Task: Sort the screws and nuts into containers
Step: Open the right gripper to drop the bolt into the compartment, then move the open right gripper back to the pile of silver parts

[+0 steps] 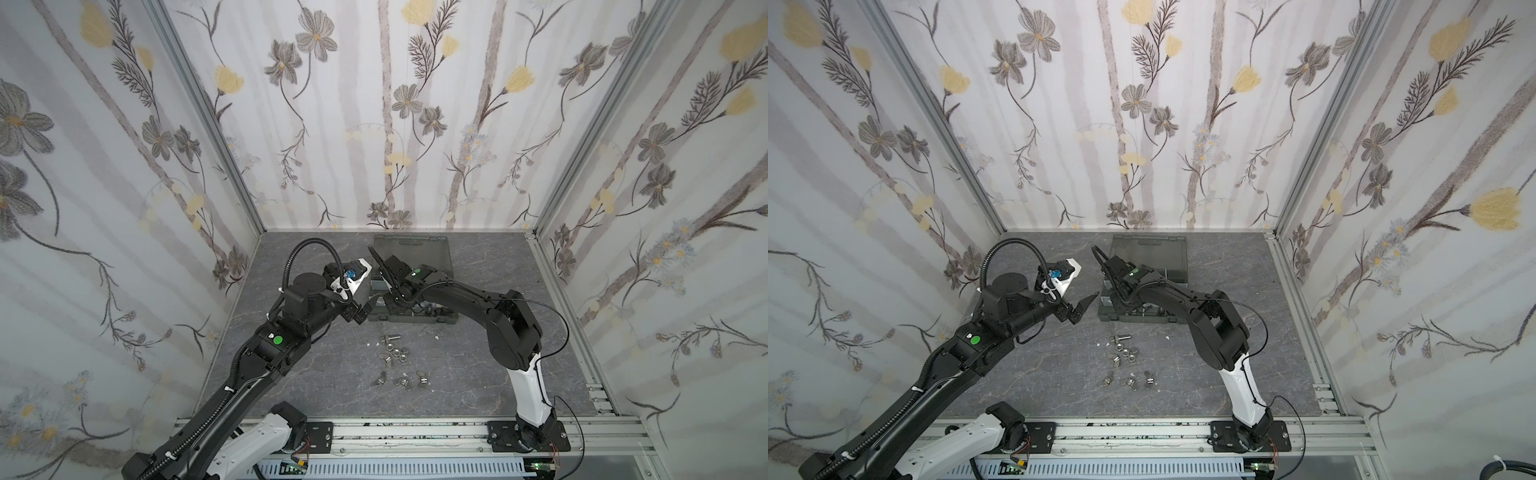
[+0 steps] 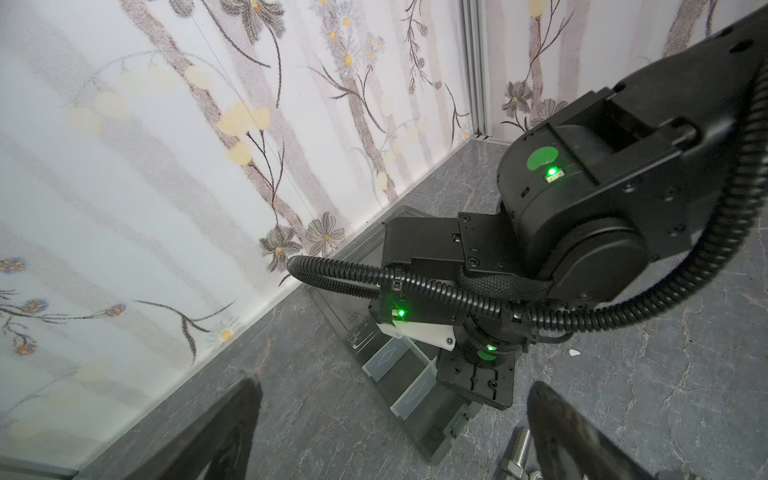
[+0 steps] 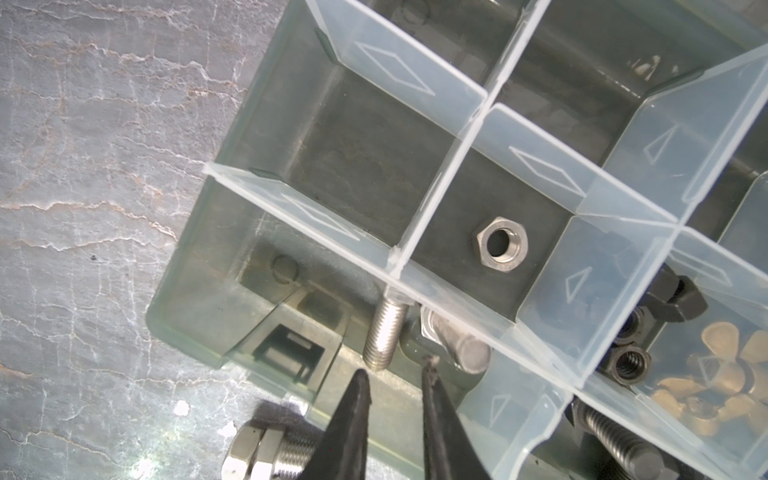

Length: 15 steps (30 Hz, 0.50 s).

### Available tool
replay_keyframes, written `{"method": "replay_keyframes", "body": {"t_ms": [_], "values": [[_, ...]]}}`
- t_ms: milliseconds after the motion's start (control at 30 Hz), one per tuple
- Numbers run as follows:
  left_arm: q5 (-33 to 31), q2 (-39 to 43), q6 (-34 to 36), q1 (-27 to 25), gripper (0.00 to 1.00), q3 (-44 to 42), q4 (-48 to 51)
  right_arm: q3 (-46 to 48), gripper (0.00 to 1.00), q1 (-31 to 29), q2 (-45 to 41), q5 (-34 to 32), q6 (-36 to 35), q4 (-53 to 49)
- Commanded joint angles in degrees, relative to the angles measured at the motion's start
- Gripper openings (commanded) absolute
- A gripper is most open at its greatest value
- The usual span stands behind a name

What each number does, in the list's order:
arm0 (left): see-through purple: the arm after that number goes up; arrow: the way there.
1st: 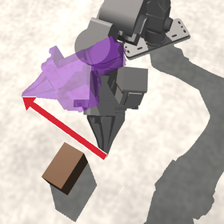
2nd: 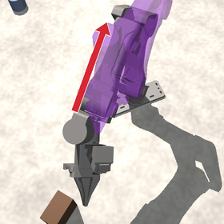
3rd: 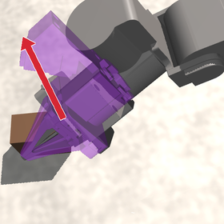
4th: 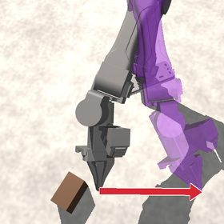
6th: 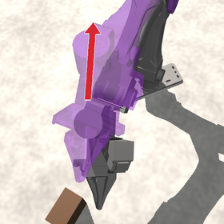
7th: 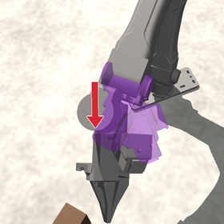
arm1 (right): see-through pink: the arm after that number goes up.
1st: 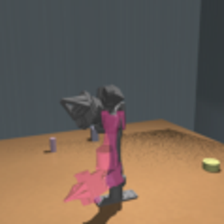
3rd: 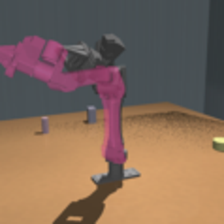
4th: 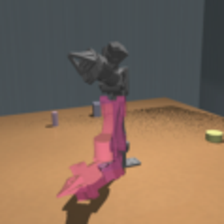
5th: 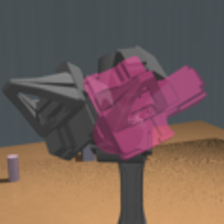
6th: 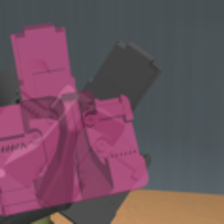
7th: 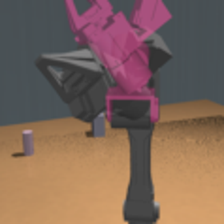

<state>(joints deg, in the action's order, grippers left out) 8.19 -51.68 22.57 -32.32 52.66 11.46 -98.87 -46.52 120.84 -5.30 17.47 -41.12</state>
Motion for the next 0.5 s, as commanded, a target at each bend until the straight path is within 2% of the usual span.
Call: {"method": "replay_keyframes", "body": {"t_ms": [0, 167, 300, 467], "values": [[0.25, 0.25, 0.75, -0.03, 1.00, 0.51, -0.04, 0.31, 0.23, -0.06, -0.19, -0.90, -0.57, -0.45], [0.40, 0.08, 0.64, -0.03, 1.00, 0.60, -0.11, 3.43, 0.25, -0.06, -3.75, 0.20, -2.46, -0.65], [0.80, -0.35, 0.30, -0.03, 1.00, 0.60, -0.45, 7.97, 0.26, -3.15, -7.98, 0.46, -3.35, -0.83], [1.13, -0.57, 0.20, -0.03, 1.00, 0.33, -1.00, 14.26, 0.33, -5.73, -12.02, 3.37, -3.24, 1.12]]}}
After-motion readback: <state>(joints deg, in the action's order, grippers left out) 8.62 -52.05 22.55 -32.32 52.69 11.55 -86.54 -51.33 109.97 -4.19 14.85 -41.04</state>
